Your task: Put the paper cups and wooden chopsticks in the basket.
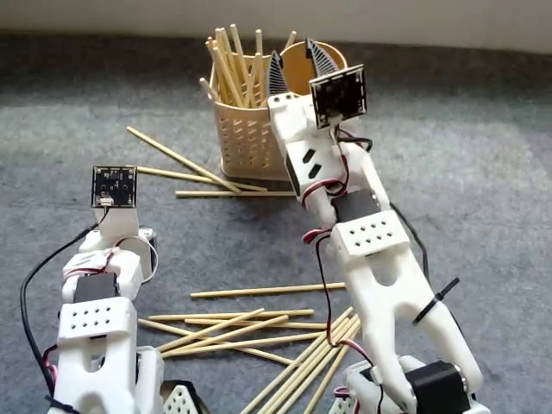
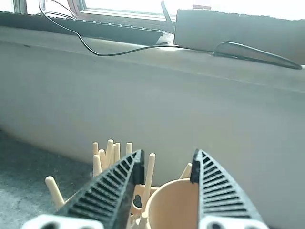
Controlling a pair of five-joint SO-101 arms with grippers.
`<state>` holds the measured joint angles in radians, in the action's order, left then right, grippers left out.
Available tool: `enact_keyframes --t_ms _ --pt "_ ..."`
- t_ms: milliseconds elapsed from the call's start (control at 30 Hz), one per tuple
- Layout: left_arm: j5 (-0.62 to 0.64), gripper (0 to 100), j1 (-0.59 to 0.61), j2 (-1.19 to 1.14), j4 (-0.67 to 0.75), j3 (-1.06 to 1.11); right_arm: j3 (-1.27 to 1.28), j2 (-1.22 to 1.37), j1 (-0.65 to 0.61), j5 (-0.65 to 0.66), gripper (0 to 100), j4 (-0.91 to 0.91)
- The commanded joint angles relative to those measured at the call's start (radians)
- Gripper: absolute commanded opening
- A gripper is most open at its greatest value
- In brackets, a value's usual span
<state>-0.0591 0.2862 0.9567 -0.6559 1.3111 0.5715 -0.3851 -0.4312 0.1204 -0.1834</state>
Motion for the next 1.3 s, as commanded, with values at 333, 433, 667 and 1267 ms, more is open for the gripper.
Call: enact_keyframes --t_ms 333,433,667,1267 --pt "-0.006 10 0.013 0.018 0.021 -0.005 -0.004 -0.392 -0.065 0.014 16.6 0.516" --pt "-0.005 10 0.033 0.018 0.021 -0.007 -0.007 -0.449 -0.065 0.014 16.6 0.662" --pt "0.058 10 0.151 0.018 0.084 -0.005 -0.004 -0.499 -0.116 0.014 16.6 0.966" --pt "0.086 10 0.193 0.018 0.086 -0.007 0.185 -0.285 -0.581 0.018 16.6 1.139"
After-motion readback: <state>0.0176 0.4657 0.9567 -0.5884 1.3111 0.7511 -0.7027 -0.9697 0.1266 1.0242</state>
